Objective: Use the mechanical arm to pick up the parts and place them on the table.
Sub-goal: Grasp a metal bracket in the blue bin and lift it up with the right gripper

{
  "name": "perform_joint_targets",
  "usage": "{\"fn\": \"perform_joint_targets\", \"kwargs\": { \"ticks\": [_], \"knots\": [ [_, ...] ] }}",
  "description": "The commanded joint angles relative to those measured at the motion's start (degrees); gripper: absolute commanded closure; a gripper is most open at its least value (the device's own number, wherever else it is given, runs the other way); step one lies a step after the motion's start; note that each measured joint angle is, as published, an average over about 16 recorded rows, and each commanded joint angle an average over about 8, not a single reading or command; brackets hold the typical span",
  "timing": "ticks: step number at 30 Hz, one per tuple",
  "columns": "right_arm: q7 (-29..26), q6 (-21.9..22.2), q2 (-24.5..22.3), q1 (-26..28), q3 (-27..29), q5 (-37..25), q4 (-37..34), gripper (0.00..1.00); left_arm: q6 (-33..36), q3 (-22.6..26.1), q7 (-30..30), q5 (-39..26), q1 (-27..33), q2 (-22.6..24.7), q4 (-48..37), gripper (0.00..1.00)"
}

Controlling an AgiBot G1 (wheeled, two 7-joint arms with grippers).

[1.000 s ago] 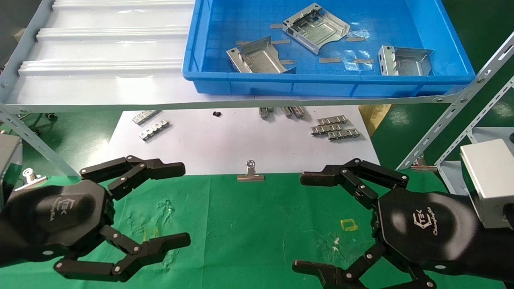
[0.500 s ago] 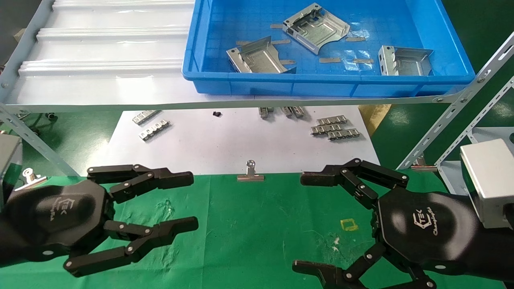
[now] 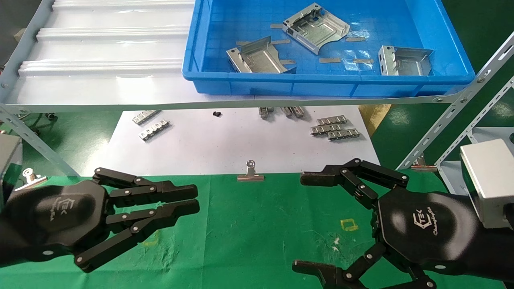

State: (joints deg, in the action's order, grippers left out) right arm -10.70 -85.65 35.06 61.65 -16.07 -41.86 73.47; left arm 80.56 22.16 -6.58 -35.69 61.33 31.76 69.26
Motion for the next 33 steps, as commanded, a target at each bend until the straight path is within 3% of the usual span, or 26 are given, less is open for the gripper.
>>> {"fn": "perform_joint_targets", "kwargs": {
  "ticks": [1, 20, 26, 33],
  "knots": [
    [0.0, 0.0, 0.0, 0.0, 0.0, 0.0, 0.0, 0.0, 0.0, 0.0, 0.0, 0.0, 0.0, 0.0, 0.0, 1.0],
    [0.32, 0.83, 0.51, 1.86, 0.12, -0.85, 0.1, 0.0, 0.0, 0.0, 0.0, 0.0, 0.0, 0.0, 0.0, 1.0],
    [0.58, 5.84, 4.85, 10.63, -0.85, -6.0, -2.7, 0.0, 0.0, 0.0, 0.0, 0.0, 0.0, 0.0, 0.0, 1.0],
    [1.17, 15.98, 13.22, 23.14, -4.45, -17.25, -13.06, 0.0, 0.0, 0.0, 0.0, 0.0, 0.0, 0.0, 0.0, 1.0]
  ]
}}
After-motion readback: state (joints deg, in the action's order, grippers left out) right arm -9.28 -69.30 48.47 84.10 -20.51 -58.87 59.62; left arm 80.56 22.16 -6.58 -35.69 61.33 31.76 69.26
